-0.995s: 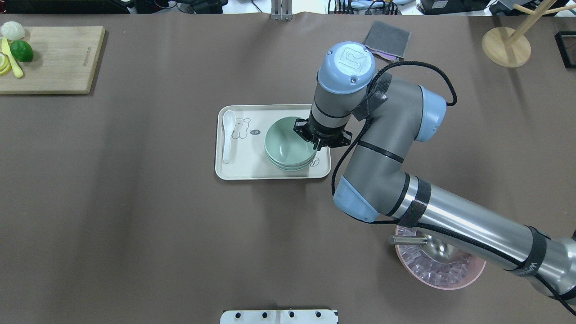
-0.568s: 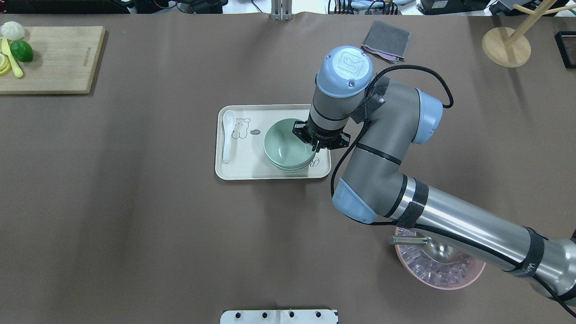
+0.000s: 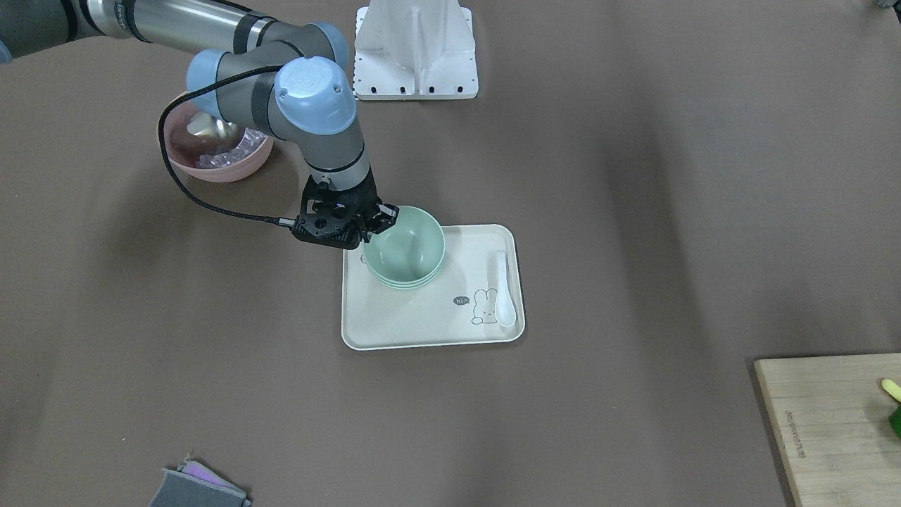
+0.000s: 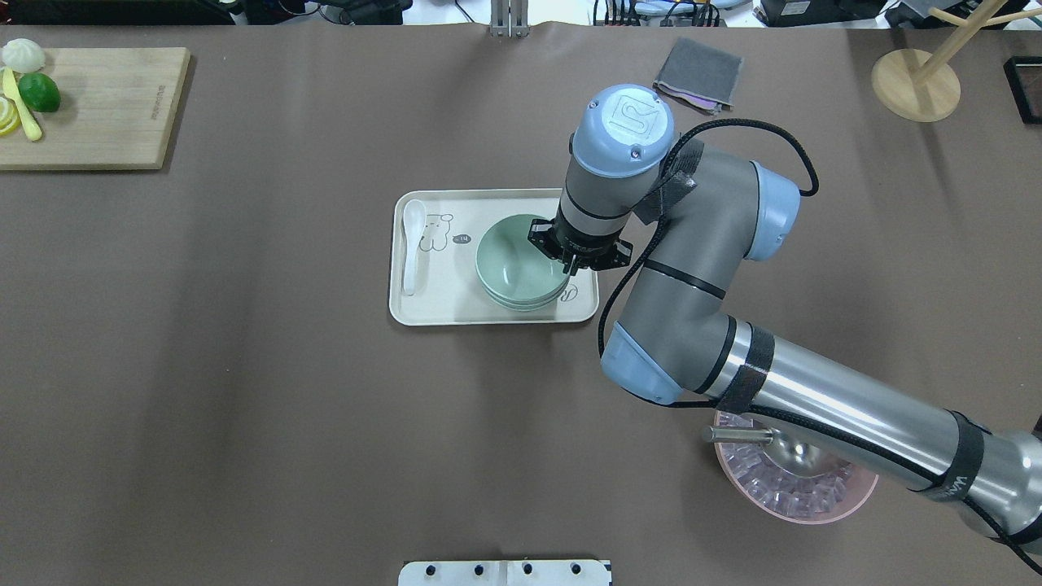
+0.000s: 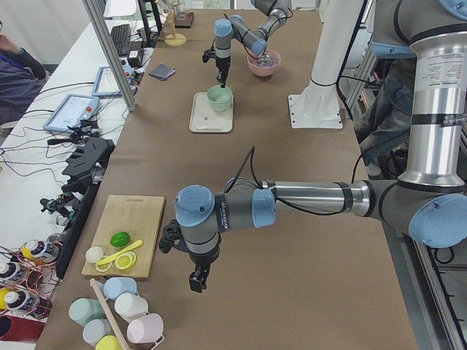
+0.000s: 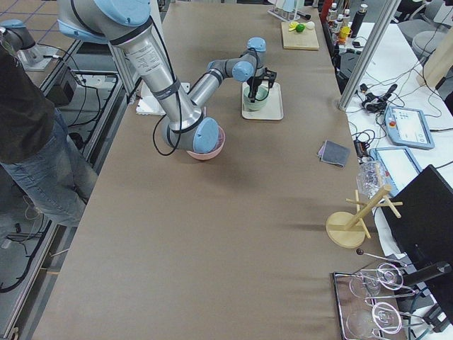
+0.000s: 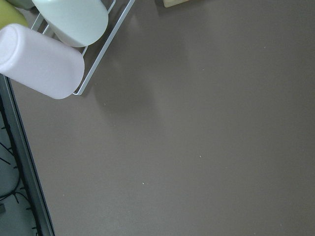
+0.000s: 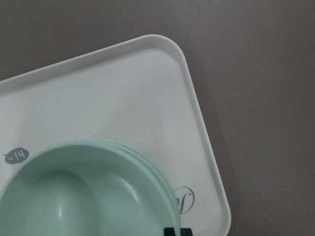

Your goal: Stack green bowls together

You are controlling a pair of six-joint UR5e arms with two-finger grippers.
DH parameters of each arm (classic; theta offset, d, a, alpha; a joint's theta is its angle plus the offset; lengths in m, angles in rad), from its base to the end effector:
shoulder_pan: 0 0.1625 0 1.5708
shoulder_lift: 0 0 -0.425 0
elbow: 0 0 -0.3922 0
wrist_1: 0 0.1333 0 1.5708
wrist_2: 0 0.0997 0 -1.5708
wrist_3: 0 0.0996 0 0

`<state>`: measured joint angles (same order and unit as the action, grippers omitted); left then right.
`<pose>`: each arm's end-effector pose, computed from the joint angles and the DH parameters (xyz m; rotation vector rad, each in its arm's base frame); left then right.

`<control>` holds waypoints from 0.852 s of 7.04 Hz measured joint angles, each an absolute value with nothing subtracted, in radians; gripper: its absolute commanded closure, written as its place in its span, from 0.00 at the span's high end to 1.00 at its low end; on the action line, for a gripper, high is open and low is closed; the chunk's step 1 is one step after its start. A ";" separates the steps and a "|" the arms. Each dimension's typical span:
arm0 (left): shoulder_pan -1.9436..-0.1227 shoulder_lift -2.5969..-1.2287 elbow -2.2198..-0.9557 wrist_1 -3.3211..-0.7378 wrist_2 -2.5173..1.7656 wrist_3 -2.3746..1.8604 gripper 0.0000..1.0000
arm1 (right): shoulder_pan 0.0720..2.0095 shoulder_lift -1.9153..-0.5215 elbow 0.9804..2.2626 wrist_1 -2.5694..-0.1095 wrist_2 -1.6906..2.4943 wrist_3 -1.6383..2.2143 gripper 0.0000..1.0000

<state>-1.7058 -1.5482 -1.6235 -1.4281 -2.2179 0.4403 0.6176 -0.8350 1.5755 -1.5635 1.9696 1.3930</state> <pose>-0.1362 -0.4584 0.6657 0.0794 0.6525 0.2578 -0.5243 -0.4884 0.2124 -0.0647 -0.8290 0.2652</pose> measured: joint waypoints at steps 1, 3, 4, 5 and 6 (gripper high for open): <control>-1.706 -1.548 -1.623 -1.428 -2.217 0.440 0.98 | 0.615 -0.836 1.574 -1.557 1.960 1.392 0.00; -1.706 -1.548 -1.623 -1.428 -2.217 0.440 0.98 | 0.611 -0.838 1.563 -1.524 1.945 1.390 0.99; -1.706 -1.548 -1.623 -1.428 -2.217 0.440 0.98 | 0.611 -0.839 1.558 -1.516 1.943 1.389 1.00; -1.706 -1.548 -1.623 -1.428 -2.217 0.440 0.98 | 0.614 -0.839 1.558 -1.514 1.942 1.375 1.00; -1.705 -1.548 -1.621 -1.424 -2.222 0.435 0.98 | 0.625 -0.839 1.560 -1.516 1.945 1.352 1.00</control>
